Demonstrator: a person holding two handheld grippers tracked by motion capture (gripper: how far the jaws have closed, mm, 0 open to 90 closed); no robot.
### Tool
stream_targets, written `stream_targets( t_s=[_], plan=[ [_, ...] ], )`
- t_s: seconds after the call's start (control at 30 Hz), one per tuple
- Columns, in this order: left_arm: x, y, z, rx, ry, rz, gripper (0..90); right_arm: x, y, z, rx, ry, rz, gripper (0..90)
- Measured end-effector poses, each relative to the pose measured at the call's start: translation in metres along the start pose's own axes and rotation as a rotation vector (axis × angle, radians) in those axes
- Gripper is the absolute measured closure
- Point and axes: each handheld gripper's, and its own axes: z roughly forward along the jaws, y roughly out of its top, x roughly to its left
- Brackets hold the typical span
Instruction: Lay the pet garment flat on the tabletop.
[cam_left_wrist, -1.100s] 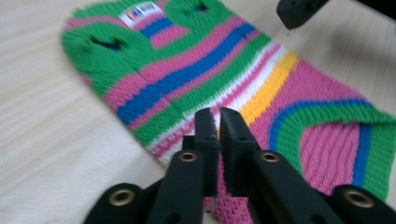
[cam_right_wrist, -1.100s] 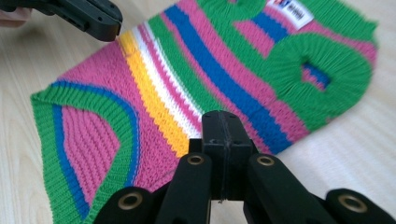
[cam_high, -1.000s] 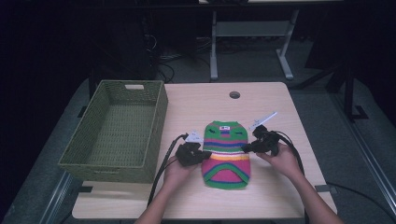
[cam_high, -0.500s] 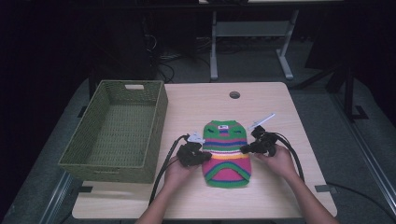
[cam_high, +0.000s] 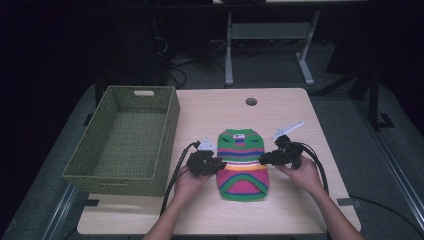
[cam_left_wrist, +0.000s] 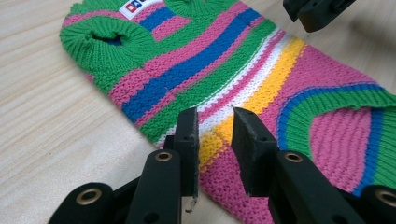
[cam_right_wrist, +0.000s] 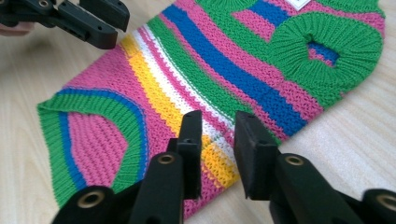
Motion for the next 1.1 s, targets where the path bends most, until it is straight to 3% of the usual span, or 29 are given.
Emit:
stream_targets(
  t_s=[0.17, 0.33, 0.63, 0.8, 0.97, 1.1],
  plan=[
    [-0.003, 0.001, -0.004, -0.008, -0.006, 0.003, 64.9, -0.002, -0.005, -0.007, -0.035, 0.012, 0.013, 63.2],
    [-0.008, -0.001, -0.012, -0.047, -0.025, 0.001, 59.8, -0.005, -0.009, -0.020, -0.062, 0.022, 0.024, 60.2],
    [-0.016, -0.007, -0.019, -0.048, -0.062, -0.005, 45.4, -0.002, -0.021, -0.036, -0.092, 0.040, 0.028, 51.9],
    [-0.016, -0.009, -0.022, -0.035, -0.061, -0.006, 36.9, -0.003, -0.028, -0.043, -0.106, 0.051, 0.035, 50.3],
    [-0.014, -0.011, -0.026, -0.040, -0.088, -0.013, 32.6, -0.004, -0.035, -0.050, -0.115, 0.047, 0.044, 46.0],
    [-0.014, -0.013, -0.027, -0.036, -0.081, -0.010, 30.1, -0.005, -0.041, -0.055, -0.115, 0.039, 0.064, 43.2]
  ],
)
